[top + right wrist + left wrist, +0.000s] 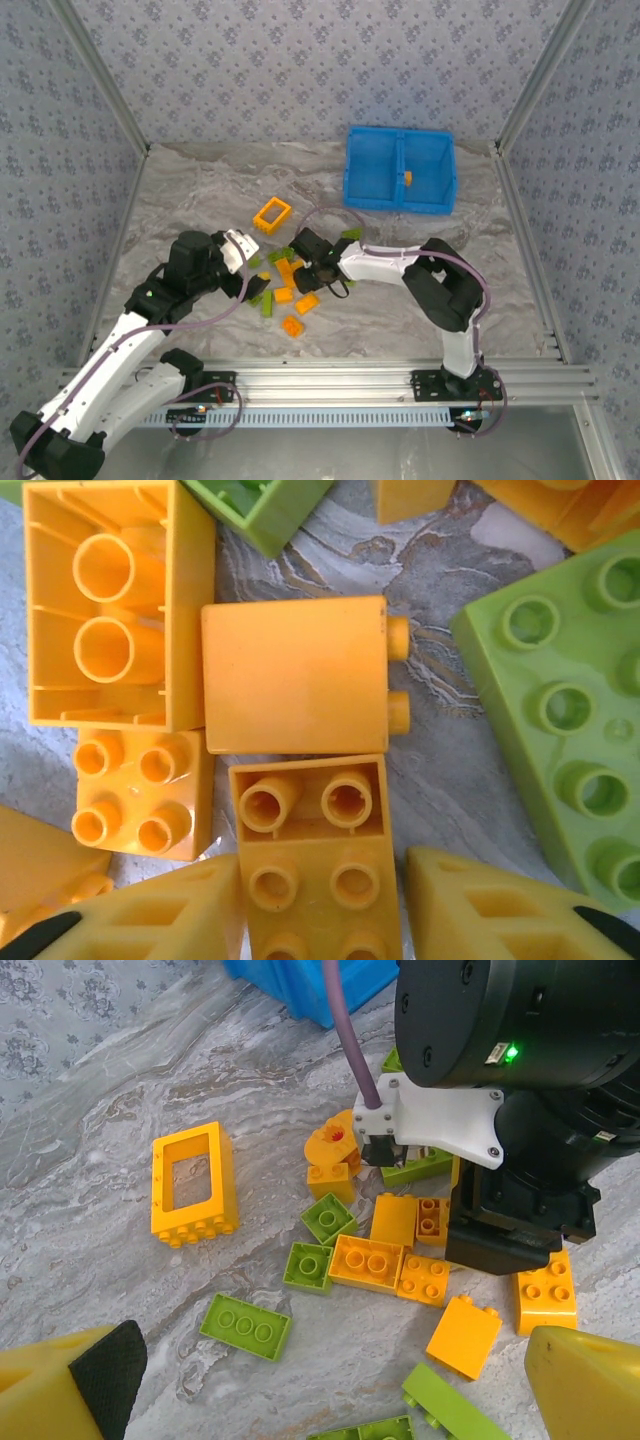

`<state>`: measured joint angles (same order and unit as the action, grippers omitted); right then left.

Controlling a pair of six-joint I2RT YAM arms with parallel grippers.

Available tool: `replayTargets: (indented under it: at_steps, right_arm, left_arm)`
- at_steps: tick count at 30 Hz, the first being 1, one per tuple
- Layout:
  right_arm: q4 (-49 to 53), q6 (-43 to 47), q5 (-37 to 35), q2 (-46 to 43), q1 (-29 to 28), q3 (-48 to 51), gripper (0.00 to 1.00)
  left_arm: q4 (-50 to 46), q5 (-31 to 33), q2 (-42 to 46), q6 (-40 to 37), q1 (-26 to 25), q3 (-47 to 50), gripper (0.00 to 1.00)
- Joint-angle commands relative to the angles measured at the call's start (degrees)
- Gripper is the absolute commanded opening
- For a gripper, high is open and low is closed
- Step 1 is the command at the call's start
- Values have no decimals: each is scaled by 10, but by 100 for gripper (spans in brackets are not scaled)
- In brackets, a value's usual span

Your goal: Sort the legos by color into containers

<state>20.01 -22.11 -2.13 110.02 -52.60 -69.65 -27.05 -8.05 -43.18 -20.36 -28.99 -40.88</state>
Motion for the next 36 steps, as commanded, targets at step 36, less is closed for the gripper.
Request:
replayTargets:
  at_steps: [36]
  right_arm:
    - [41, 6, -80, 66, 469, -282, 38]
  left_arm:
    - [7, -76, 47, 0, -4, -12, 99]
